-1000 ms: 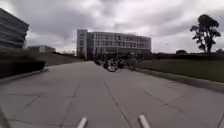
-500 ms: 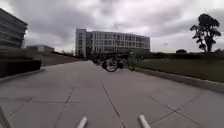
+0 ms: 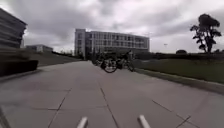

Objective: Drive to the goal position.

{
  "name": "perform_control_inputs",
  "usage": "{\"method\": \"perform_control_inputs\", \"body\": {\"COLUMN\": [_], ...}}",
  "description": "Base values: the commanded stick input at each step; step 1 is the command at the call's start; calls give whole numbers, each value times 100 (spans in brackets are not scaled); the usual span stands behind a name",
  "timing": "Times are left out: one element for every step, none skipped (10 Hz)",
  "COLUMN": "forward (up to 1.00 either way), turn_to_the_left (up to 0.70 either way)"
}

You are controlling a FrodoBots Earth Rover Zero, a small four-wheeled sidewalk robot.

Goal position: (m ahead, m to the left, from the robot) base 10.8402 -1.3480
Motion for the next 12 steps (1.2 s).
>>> {"method": "perform_control_inputs", "body": {"forward": [50,50,50,50,50,50,50,50,50,50,50,50], "turn_to_the_left": [0,0,0,0,0,0,0,0,8,34,50,50]}}
